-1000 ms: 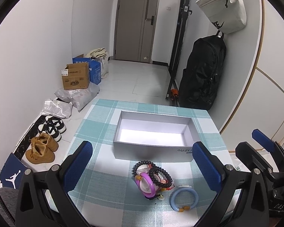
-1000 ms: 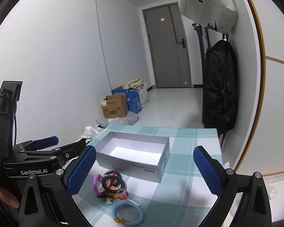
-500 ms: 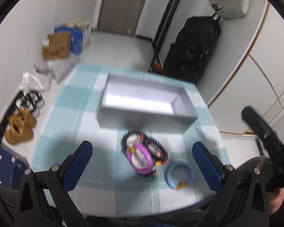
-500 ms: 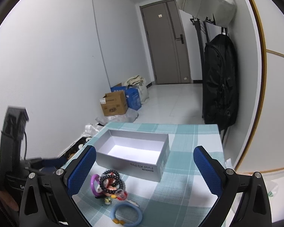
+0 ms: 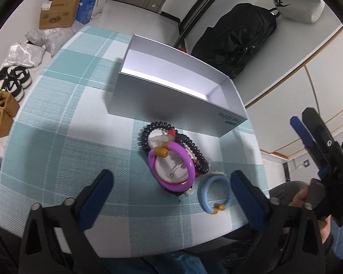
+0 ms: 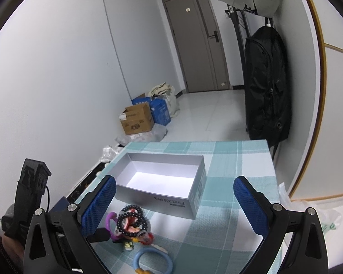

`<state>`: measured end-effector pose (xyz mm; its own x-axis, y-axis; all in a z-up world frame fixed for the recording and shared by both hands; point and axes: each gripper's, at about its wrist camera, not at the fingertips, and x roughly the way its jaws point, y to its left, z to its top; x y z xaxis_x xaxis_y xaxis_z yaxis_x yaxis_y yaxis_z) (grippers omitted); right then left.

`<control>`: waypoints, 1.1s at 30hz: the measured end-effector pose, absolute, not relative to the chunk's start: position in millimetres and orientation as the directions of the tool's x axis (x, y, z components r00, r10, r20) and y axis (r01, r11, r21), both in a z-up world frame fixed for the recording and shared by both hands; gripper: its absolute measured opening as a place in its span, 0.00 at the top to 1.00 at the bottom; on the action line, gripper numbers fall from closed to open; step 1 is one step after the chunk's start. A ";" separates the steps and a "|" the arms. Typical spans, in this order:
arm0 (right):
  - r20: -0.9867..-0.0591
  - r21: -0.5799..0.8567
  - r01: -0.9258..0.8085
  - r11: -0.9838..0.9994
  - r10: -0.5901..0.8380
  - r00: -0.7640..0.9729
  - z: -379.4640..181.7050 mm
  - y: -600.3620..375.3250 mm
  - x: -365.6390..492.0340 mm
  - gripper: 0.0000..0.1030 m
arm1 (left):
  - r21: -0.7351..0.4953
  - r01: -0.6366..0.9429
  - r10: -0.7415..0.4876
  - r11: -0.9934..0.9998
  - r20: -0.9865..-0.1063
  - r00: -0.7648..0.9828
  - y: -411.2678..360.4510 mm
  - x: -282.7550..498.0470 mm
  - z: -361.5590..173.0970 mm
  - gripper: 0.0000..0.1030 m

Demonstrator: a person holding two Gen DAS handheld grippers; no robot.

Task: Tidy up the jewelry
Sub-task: 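Lower the left tool onto the purple bangle and close on it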

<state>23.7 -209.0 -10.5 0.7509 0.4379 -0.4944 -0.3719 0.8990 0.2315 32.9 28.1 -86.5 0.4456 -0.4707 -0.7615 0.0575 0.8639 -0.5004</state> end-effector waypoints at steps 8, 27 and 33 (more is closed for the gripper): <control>-0.496 0.248 -0.377 0.892 0.451 0.742 -11.1 -208.2 27.5 0.00 | -0.592 0.012 -0.532 0.806 -0.714 0.454 46.1 38.3 -96.6 0.17; -0.495 0.256 -0.380 0.889 0.458 0.738 -11.0 -209.2 27.5 0.00 | -0.711 -0.059 -0.632 0.701 -0.657 0.411 54.8 59.7 -121.7 0.66; -0.503 0.264 -0.379 0.887 0.462 0.731 -12.4 -209.8 26.8 0.00 | -0.741 -0.113 -0.652 0.662 -0.644 0.401 67.5 56.2 -125.1 0.87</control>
